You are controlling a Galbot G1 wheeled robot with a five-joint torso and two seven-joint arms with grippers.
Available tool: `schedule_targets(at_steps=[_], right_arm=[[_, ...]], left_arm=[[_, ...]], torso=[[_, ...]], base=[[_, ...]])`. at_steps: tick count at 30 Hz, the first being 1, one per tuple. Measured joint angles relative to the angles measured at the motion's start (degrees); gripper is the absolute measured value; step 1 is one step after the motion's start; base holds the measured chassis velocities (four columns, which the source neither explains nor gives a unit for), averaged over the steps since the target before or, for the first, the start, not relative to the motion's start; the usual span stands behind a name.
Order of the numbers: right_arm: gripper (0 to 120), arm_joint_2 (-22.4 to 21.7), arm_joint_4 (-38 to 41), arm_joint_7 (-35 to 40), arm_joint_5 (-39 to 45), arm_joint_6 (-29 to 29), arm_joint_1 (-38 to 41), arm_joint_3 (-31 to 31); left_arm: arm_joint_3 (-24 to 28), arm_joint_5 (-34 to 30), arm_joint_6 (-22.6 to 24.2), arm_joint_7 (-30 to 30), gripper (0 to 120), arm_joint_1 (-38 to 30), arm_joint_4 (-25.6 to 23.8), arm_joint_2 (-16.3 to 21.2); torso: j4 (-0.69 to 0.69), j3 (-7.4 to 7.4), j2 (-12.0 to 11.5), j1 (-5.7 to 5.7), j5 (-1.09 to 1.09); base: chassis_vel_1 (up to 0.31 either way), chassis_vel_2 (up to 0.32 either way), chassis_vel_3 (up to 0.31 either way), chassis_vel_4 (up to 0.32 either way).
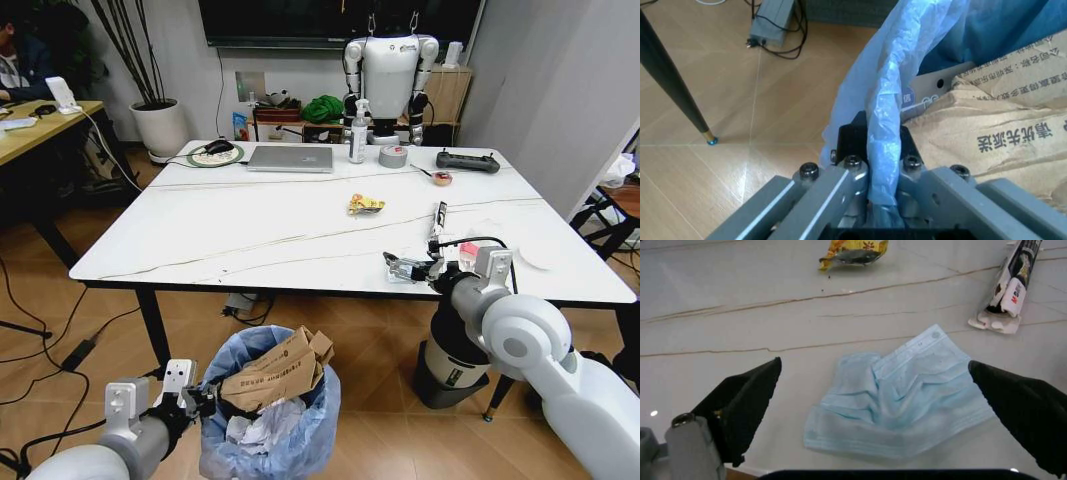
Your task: Pick up the trash bin and place the trash from the table into it.
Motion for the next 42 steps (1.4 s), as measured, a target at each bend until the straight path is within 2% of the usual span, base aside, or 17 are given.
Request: schedule_targets(at_steps=[4, 7, 11, 15, 23, 27, 29, 31, 37, 38, 40, 42], right_arm=[[97, -0.25, -0.2, -0.28, -0.41, 0.0, -0.28, -0.06], [85, -0.41, -0.63, -0.95, -1.98, -0.12, -0.39, -0.39], [76, -0.6, -0.97, -1.57, -3.1, -0.21, -0.72, -0.65], [75, -0.59, -1.33, -1.69, -3.53, -0.21, -0.97, -0.82], [61, -0.91, -1.63, -1.96, -4.07, -0.22, -1.53, -0.97], [50, -1.11, -1.65, -2.12, -4.46, -0.21, -1.84, -0.93], [37, -1.14, -1.65, -2.26, -4.76, -0.21, -2.1, -0.93], [37, -1.14, -1.64, -2.29, -4.84, -0.21, -2.17, -0.94], [11, -1.11, -1.57, -2.5, -5.77, -0.09, -2.55, -1.16], [11, -1.11, -1.57, -2.5, -5.77, -0.09, -2.55, -1.16], [1, -1.08, -1.58, -2.58, -5.89, 0.18, -2.55, -1.16], [0, -1.01, -1.57, -2.61, -5.86, 0.41, -2.55, -1.0]], left_arm=[[-0.26, -0.06, 0.0, 0.0, 0, 0.07, 0.0, 0.25], [-0.4, -0.12, 0.0, 0.0, 0, 0.16, 0.0, 0.3], [-0.55, -0.13, 0.0, 0.0, 0, 0.45, 0.0, 0.05], [-0.62, -0.09, 0.0, 0.0, 0, 0.64, 0.0, -0.14], [-1.05, -0.12, 0.0, 0.0, 0, 0.55, 0.0, -0.09], [-1.13, -0.15, 0.0, 0.0, 0, 0.59, 0.0, -0.08], [-1.2, -0.19, 0.0, 0.0, 0, 0.68, 0.0, -0.11], [-1.31, -0.21, 0.0, 0.0, 0, 0.71, 0.0, -0.11], [-2.25, -0.36, 0.0, 0.27, 0, 1.11, 0.0, 0.05], [-2.25, -0.36, 0.0, 0.27, 0, 1.11, 0.0, 0.05], [-2.42, -0.35, 0.0, 0.79, 0, 1.11, 0.0, 0.05], [-2.47, -0.34, 0.0, 0.93, 0, 1.09, 0.0, 0.05]], torso=[[0.0, 0.0, 0.0, 0.0, 0.0], [0.0, 0.0, 0.0, 0.0, 0.0], [0.0, 0.0, 0.0, 0.0, 0.0], [0.0, 0.0, 0.0, 0.0, 0.0], [0.0, 0.0, 0.0, 0.0, -0.01], [0.0, 0.0, 0.0, 0.0, -0.01], [0.0, 0.0, 0.0, 0.0, -0.01], [0.0, 0.0, 0.0, 0.0, -0.01], [0.01, 0.0, 0.0, 0.0, 0.0], [0.01, 0.0, 0.0, 0.0, 0.0], [0.01, 0.0, 0.0, 0.0, -0.01], [0.01, 0.0, 0.0, 0.0, 0.0]], base=[[0.0, 0.0, 0.0, 0.0], [0.0, 0.0, 0.0, 0.0], [0.0, 0.0, 0.0, 0.0], [0.0, 0.0, 0.0, 0.0], [0.0, 0.0, 0.0, 0.0], [0.0, 0.0, 0.0, 0.0], [0.0, 0.0, 0.0, 0.0], [0.0, 0.0, 0.0, 0.0], [0.0, 0.0, 0.0, 0.0], [0.0, 0.0, 0.0, 0.0], [0.0, 0.0, 0.0, 0.0], [0.0, 0.0, 0.0, 0.0]])
